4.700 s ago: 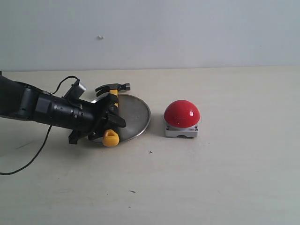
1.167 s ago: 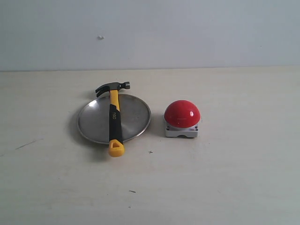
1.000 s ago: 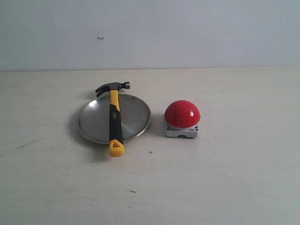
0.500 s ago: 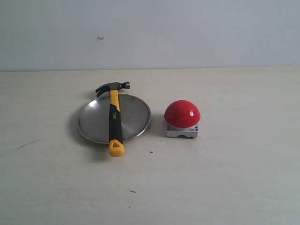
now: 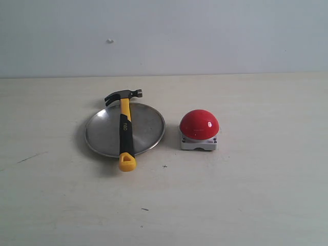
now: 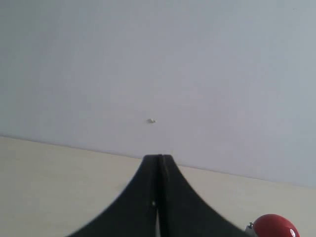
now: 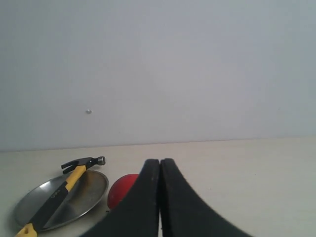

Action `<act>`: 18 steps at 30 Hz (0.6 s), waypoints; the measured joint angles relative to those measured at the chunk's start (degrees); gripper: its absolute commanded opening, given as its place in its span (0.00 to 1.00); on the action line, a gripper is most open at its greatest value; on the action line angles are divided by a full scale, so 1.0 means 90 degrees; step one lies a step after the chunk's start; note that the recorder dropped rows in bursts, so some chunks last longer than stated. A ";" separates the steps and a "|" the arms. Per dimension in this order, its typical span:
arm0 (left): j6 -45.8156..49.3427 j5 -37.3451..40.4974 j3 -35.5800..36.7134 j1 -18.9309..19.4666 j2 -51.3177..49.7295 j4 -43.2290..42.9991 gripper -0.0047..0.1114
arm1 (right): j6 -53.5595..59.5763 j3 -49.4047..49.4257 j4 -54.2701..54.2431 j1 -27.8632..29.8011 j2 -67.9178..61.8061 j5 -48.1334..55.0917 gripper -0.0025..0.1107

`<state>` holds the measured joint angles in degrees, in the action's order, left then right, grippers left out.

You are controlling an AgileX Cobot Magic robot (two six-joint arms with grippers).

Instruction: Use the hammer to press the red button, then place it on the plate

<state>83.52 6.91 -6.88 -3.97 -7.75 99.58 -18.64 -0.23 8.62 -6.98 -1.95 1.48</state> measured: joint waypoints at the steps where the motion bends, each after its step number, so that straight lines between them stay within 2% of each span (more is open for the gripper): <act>1: 0.0000 0.0000 0.0000 0.0000 0.0000 0.0000 0.04 | 0.0000 0.0000 -0.0039 0.0000 0.0000 0.0010 0.02; 18: 0.0036 0.0000 0.0000 0.0000 0.0000 0.0000 0.04 | 0.0011 0.0000 -0.0134 0.0000 0.0000 0.0026 0.02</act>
<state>83.84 6.91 -6.88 -3.97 -7.75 99.58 -18.54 -0.23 7.41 -6.98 -1.95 1.72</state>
